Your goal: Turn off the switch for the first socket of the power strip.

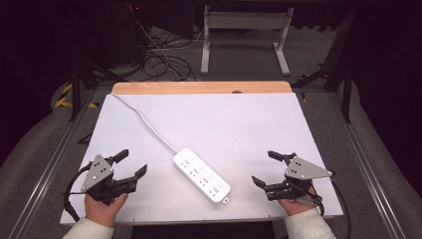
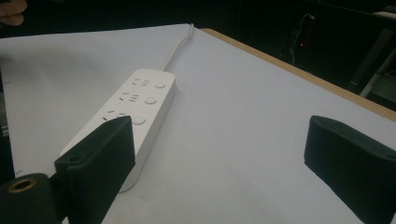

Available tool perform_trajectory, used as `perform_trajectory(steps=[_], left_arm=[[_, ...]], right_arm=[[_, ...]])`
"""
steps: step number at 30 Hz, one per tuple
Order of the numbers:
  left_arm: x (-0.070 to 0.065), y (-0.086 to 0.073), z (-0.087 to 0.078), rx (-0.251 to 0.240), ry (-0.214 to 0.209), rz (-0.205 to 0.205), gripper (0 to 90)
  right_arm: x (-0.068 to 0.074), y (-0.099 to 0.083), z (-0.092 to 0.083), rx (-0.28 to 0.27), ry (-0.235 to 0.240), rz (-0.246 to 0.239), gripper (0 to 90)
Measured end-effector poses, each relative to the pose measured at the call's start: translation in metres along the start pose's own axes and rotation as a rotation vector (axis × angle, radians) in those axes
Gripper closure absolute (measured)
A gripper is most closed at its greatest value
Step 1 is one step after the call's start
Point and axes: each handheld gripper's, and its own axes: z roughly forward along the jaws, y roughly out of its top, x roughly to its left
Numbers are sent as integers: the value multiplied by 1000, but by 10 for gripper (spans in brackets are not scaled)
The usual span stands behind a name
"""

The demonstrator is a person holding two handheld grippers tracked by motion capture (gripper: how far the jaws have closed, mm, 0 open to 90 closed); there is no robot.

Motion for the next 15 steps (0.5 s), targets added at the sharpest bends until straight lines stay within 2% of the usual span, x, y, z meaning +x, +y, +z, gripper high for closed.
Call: perform_trajectory(steps=[4,7,15], left_arm=[[1,6,5,9,-31,-19,268],[0,11,10,22,-39,-2,276],[-3,18,19,36,-54,6,290]], right_arm=[[1,0,1,1,4,-1,92],[1,0,1,4,5,-2,93],[1,0,2,6,10,-2,93]])
